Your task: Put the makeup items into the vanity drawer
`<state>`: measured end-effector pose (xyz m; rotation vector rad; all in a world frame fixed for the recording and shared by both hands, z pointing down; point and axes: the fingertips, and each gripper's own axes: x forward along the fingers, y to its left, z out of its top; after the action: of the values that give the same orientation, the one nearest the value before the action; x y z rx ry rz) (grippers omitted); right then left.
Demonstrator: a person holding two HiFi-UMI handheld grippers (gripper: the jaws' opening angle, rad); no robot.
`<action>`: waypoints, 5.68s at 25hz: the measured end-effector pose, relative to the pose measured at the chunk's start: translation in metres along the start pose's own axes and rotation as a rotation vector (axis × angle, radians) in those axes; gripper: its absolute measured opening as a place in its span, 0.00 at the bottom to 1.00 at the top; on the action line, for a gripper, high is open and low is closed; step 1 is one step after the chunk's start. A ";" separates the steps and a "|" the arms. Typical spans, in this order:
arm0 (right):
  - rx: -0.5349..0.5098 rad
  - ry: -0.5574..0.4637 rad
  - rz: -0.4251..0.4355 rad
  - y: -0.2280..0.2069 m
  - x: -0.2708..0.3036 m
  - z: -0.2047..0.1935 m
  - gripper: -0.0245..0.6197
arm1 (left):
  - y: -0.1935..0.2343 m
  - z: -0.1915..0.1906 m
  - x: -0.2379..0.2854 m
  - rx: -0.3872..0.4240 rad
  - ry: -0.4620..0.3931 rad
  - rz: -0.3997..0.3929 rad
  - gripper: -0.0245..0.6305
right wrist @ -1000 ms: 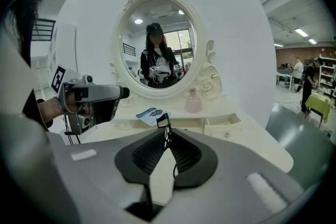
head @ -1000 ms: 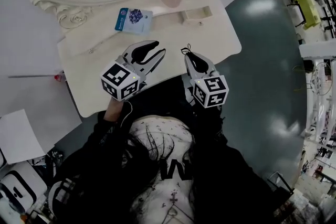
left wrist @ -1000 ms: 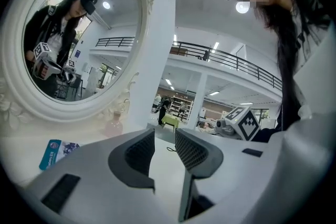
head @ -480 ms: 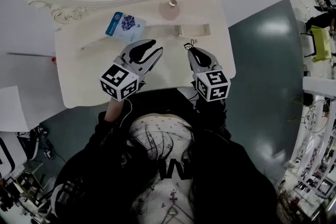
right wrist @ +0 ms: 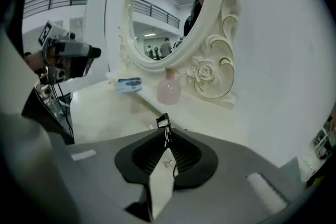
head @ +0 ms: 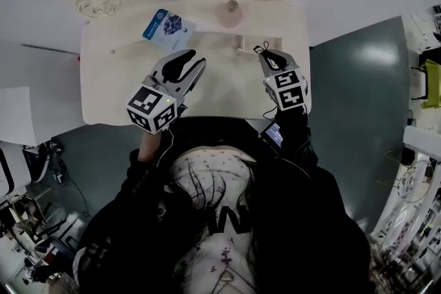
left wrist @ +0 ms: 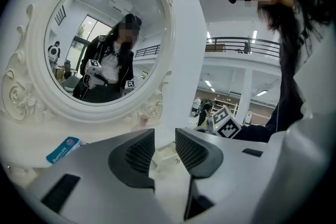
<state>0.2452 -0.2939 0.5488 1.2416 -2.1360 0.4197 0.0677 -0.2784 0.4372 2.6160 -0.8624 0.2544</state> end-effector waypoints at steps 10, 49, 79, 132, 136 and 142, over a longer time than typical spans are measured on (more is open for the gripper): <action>-0.096 0.151 0.109 -0.013 0.040 -0.024 0.11 | 0.000 -0.004 -0.002 -0.009 0.004 0.042 0.22; -0.010 -0.093 0.019 0.012 0.020 0.038 0.16 | 0.021 -0.008 -0.032 -0.014 0.006 0.025 0.22; 0.244 -0.371 -0.022 0.263 -0.060 0.088 0.12 | 0.031 -0.054 -0.162 0.015 0.069 -0.223 0.22; 0.189 -0.401 0.047 0.386 -0.237 -0.055 0.05 | -0.206 -0.148 -0.274 0.107 0.128 -0.216 0.22; 0.184 -0.388 0.047 0.405 -0.227 -0.048 0.05 | -0.193 -0.148 -0.293 0.101 0.117 -0.220 0.22; 0.172 -0.376 0.049 0.425 -0.213 -0.038 0.05 | -0.173 -0.149 -0.311 0.091 0.102 -0.214 0.22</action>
<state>-0.0306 0.0837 0.4527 1.4611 -2.4925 0.4238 -0.0836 0.0760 0.4350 2.7252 -0.5436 0.3727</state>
